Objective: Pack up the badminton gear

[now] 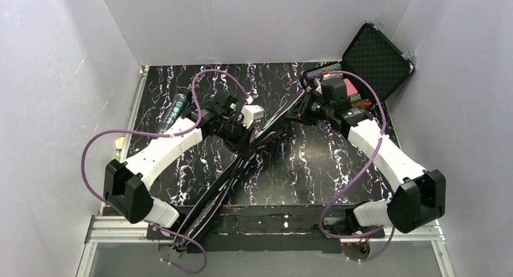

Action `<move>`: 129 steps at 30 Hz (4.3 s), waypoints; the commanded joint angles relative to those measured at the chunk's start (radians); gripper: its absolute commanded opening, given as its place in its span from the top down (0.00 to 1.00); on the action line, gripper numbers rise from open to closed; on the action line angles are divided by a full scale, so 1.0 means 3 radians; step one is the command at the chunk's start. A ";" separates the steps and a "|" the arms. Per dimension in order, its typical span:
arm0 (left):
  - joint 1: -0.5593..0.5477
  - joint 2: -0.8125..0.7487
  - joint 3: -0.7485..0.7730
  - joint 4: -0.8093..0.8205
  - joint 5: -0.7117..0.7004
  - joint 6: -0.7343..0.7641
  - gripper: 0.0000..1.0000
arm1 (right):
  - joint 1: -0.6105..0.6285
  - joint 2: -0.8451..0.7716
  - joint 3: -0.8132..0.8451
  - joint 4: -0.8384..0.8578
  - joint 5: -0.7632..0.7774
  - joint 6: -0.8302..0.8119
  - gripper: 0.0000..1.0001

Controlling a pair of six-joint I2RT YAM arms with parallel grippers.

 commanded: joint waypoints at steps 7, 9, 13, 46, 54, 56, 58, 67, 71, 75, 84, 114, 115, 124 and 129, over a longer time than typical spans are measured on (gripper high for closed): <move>0.0003 -0.0176 0.0117 0.0070 -0.0023 -0.0023 1.00 | -0.0015 -0.0266 -0.0050 0.0037 -0.0001 -0.0122 0.95; 0.0005 -0.0161 0.0094 0.0086 -0.0081 -0.0028 1.00 | -0.0047 -0.0333 -0.0072 0.0013 -0.0055 -0.0155 0.97; 0.0010 -0.0172 0.0082 0.0123 -0.0160 -0.0057 1.00 | -0.0090 -0.0452 -0.0141 -0.0141 -0.0090 -0.0264 0.95; 0.0013 -0.0096 0.0135 0.0155 -0.0205 -0.0155 1.00 | 0.0078 -0.0662 -0.0309 0.0080 -0.0476 0.0099 0.48; 0.0013 -0.0121 0.0155 0.0111 -0.0191 -0.0164 1.00 | 0.0227 -0.0371 -0.0272 0.0135 -0.0297 0.0068 0.61; 0.0014 -0.0126 0.0153 0.0111 -0.0180 -0.0160 1.00 | 0.0230 -0.0352 -0.0266 0.0120 -0.0254 0.0046 0.62; 0.0016 -0.0135 0.0154 0.0105 -0.0162 -0.0161 1.00 | 0.0231 -0.0357 -0.0287 0.0116 -0.0183 0.0029 0.64; 0.0016 -0.0151 0.0160 0.0094 -0.0068 -0.0145 1.00 | 0.0231 -0.0386 -0.0602 0.0697 -0.0333 0.0248 0.62; 0.0013 -0.0149 0.0174 0.0080 -0.0078 -0.0139 1.00 | 0.0236 -0.0352 -0.0725 0.0936 -0.0397 0.0405 0.62; 0.0013 -0.0153 0.0172 0.0082 -0.0093 -0.0132 1.00 | 0.0246 -0.0384 -0.0846 0.1019 -0.0402 0.0468 0.77; 0.0012 -0.0160 0.0174 0.0042 -0.0115 -0.0117 1.00 | 0.0243 -0.0586 -0.0598 0.0104 0.0117 -0.0218 0.99; 0.0060 -0.0137 0.0157 -0.0018 0.0068 -0.0101 1.00 | 0.0224 -0.0552 -0.0345 -0.0518 0.0998 -0.0856 0.99; 0.0059 -0.0140 0.0151 -0.0019 0.0085 -0.0098 1.00 | 0.0217 -0.0548 -0.0329 -0.0500 0.0984 -0.0830 0.99; 0.0057 -0.0169 0.0109 -0.0049 0.0199 -0.0078 1.00 | 0.0179 -0.0288 -0.0014 -0.0593 0.1100 -0.0648 0.81; 0.0058 -0.0172 0.0109 -0.0045 0.0196 -0.0091 1.00 | 0.0144 -0.0439 0.0024 -0.0569 0.0963 -0.0571 0.49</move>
